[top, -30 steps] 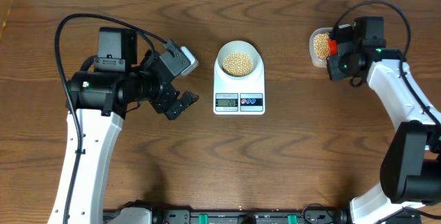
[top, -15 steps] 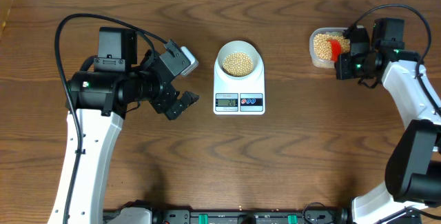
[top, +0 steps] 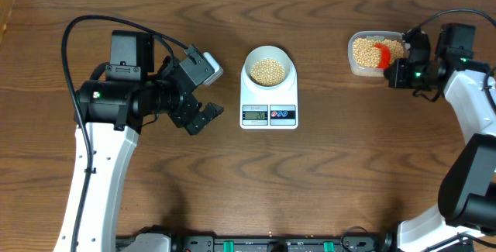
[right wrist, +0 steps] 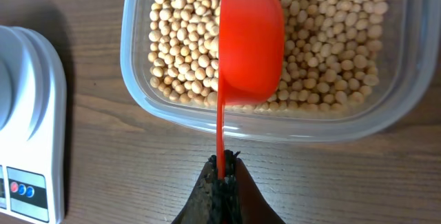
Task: Scoop item into bowl and weigh 50g on scale
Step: 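Lower the scoop into the soybeans and scoop with the right gripper, then lift the filled scoop out of the tub with the right gripper, then move the filled scoop over the white bowl on the scale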
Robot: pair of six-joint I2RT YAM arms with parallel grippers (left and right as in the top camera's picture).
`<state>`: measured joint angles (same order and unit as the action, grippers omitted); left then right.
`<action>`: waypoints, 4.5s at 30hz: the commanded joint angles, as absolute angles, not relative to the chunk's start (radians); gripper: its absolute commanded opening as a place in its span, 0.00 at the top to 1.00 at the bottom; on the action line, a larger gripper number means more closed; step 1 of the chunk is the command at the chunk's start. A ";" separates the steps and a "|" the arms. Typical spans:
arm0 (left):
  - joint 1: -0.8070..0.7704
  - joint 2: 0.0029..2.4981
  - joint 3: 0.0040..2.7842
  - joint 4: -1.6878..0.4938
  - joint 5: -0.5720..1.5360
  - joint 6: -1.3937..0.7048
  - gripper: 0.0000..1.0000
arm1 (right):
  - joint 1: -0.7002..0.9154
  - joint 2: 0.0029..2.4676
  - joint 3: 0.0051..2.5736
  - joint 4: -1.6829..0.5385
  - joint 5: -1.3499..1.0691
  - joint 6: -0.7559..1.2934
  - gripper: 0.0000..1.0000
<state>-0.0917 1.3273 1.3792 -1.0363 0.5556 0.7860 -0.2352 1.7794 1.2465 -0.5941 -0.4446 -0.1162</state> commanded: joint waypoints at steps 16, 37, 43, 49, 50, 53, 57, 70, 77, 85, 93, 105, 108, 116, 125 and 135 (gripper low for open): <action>-0.088 1.326 1.398 -1.039 0.572 0.793 0.02 | -0.353 1.786 1.241 -0.594 -0.664 -0.089 0.99; -0.088 1.326 1.398 -1.039 0.572 0.792 0.02 | -0.396 1.786 1.241 -0.595 -0.733 -0.004 0.99; -0.088 1.326 1.398 -1.039 0.572 0.793 0.02 | -0.418 1.786 1.241 -0.595 -0.751 0.007 0.99; -0.088 1.326 1.397 -1.039 0.572 0.792 0.02 | -0.440 1.786 1.241 -0.594 -0.802 0.007 0.99; -0.088 1.326 1.398 -1.039 0.572 0.792 0.02 | -0.441 1.786 1.241 -0.594 -0.810 0.007 0.99; -0.088 1.326 1.397 -1.039 0.572 0.792 0.02 | -0.443 1.786 1.241 -0.594 -0.842 0.007 0.99; -0.088 1.326 1.397 -1.039 0.572 0.792 0.02 | -0.442 1.786 1.241 -0.594 -0.852 0.007 0.99; -0.088 1.326 1.398 -1.039 0.572 0.793 0.02 | -0.418 1.786 1.241 -0.578 -0.951 0.041 0.99; -0.088 1.326 1.397 -1.039 0.572 0.793 0.02 | -0.331 1.786 1.241 -0.518 -0.979 0.107 0.99; -0.088 1.326 1.398 -1.039 0.572 0.793 0.02 | -0.190 1.786 1.241 -0.459 -0.979 0.169 0.99; -0.088 1.326 1.398 -1.039 0.572 0.792 0.02 | -0.088 1.786 1.242 -0.411 -0.979 0.210 0.99; -0.088 1.326 1.398 -1.039 0.572 0.793 0.02 | 0.027 1.786 1.242 -0.381 -0.978 0.153 0.99; -0.088 1.326 1.397 -1.039 0.572 0.792 0.02 | 0.054 1.786 1.241 -0.381 -0.976 0.100 0.99; -0.088 1.326 1.398 -1.039 0.572 0.793 0.02 | 0.126 1.786 1.241 -0.382 -0.871 -0.018 0.99; -0.088 1.326 1.397 -1.039 0.572 0.793 0.02 | 0.213 1.786 1.242 -0.381 -0.675 -0.173 0.99; -0.088 1.326 1.398 -1.039 0.572 0.792 0.02 | 0.246 1.786 1.241 -0.365 -0.671 -0.226 0.99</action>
<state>-0.0917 1.3273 1.3792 -1.0363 0.5556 0.7860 0.2436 1.7794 1.2465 -0.3721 -0.6765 -0.1928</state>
